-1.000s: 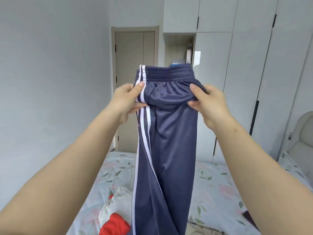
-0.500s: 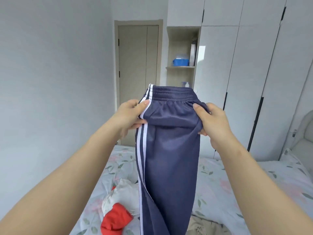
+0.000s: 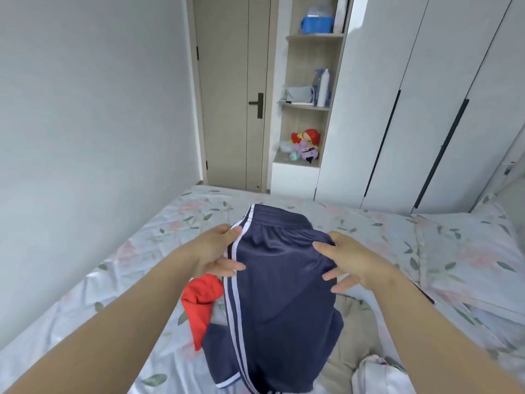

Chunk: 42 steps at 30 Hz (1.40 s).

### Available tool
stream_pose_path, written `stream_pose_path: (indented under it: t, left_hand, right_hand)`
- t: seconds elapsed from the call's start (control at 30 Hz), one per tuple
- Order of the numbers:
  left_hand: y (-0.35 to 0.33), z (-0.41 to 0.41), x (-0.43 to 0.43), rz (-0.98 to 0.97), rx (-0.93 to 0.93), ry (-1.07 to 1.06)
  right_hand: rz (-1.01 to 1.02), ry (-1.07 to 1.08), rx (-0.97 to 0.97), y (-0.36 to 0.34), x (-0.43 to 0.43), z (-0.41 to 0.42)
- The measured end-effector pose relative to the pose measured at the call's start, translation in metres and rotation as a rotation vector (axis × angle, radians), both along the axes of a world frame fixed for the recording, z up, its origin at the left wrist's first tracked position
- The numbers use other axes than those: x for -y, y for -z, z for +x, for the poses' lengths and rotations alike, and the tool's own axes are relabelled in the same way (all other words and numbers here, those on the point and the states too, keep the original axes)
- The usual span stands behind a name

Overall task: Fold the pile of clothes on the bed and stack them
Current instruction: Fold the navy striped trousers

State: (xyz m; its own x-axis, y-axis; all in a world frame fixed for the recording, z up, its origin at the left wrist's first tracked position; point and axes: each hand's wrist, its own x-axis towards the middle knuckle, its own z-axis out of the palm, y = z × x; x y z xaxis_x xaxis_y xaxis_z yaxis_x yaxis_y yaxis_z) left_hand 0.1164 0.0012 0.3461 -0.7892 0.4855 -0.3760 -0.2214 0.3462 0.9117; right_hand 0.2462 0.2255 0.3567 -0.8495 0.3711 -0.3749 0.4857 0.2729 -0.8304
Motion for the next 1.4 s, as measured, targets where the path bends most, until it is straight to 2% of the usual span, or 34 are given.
stream_pose_path:
  t: [0.1,0.23,0.3,0.37,0.53,0.73,1.0,1.2,1.3,1.4]
  left_hand:
    - [0.018,0.009,-0.001,0.066,0.104,-0.058]
    - [0.034,0.013,0.006,-0.007,-0.150,-0.156]
    - [0.043,0.016,0.018,-0.122,-0.313,-0.123]
    - [0.050,0.022,0.033,-0.136,-0.376,-0.097]
    - [0.046,0.032,0.068,0.112,-0.322,-0.081]
    - [0.021,0.041,0.123,0.238,-0.315,-0.059]
    - [-0.079,0.056,0.187,0.493,-0.226,0.004]
    - [-0.145,0.067,0.217,0.768,-0.224,0.105]
    - [-0.145,0.063,0.217,0.739,-0.243,0.085]
    - [-0.117,0.054,0.210,0.546,-0.243,0.015]
  right_hand:
    - [-0.084,0.018,-0.020,0.024,0.007,0.001]
    - [-0.040,0.081,-0.227,0.039,0.014,0.000]
    - [0.056,0.036,-0.256,0.043,0.019,0.007]
    - [0.097,0.044,-0.282,0.047,0.029,0.014]
    - [-0.019,0.155,-0.363,0.047,0.073,0.022]
    - [-0.170,0.270,-0.441,0.015,0.147,0.033]
    - [-0.416,0.242,-0.673,-0.097,0.230,0.062]
    - [-0.615,0.147,-0.795,-0.164,0.269,0.082]
    - [-0.610,0.156,-0.775,-0.164,0.272,0.077]
    - [-0.553,0.226,-0.661,-0.134,0.263,0.066]
